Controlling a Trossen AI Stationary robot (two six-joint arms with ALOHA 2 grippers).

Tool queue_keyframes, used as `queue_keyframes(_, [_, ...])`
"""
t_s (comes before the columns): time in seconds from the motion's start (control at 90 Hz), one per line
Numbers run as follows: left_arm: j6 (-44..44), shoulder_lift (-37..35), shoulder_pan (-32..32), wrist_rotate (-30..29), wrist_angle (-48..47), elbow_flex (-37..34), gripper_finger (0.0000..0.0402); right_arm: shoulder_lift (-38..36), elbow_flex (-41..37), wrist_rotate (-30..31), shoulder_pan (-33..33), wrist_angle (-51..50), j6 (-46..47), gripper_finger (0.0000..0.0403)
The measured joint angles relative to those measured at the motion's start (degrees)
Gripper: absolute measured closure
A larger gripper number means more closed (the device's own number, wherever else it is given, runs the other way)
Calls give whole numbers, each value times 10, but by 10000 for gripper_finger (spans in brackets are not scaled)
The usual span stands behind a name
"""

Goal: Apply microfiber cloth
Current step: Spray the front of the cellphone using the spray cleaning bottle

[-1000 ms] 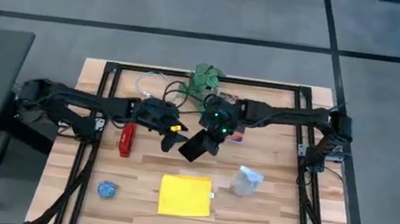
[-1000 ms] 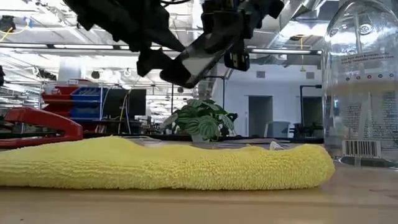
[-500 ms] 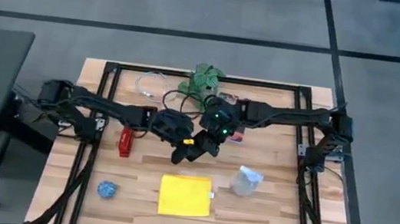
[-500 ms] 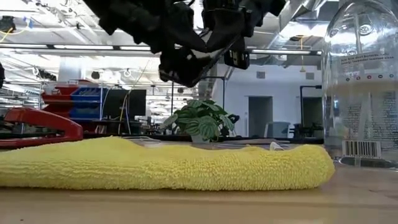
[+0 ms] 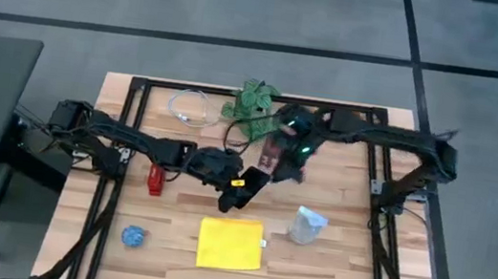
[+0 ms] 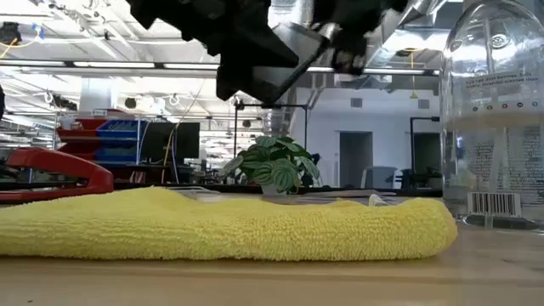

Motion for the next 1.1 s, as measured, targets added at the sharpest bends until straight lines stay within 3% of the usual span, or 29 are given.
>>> queue_keyframes(0.233, [-108, 0, -58, -152, 6, 0, 400, -147, 0, -1, -80, -240, -198, 206])
queue_keyframes(0.333, [-158, 0, -74, -219, 8, 0, 400, -195, -13, -15, -78, -313, -274, 203])
queue_keyframes(0.467, [-204, 0, -82, -289, 15, 1, 401, -285, -78, -81, -51, -269, -251, 202])
queue_keyframes(0.622, [-213, 7, -91, -349, 17, 34, 401, -377, -191, -72, -3, -261, -255, 186])
queue_keyframes(0.778, [-218, 28, -105, -408, 0, 90, 401, -435, -277, -75, 32, -183, -224, 144])
queue_keyframes(0.922, [-219, 60, -124, -459, -39, 157, 401, -440, -312, -69, 40, -75, -228, 107])
queue_keyframes(1.1, [-276, 125, -140, -476, -181, 262, 401, -411, -330, -70, 53, 43, -248, 77])
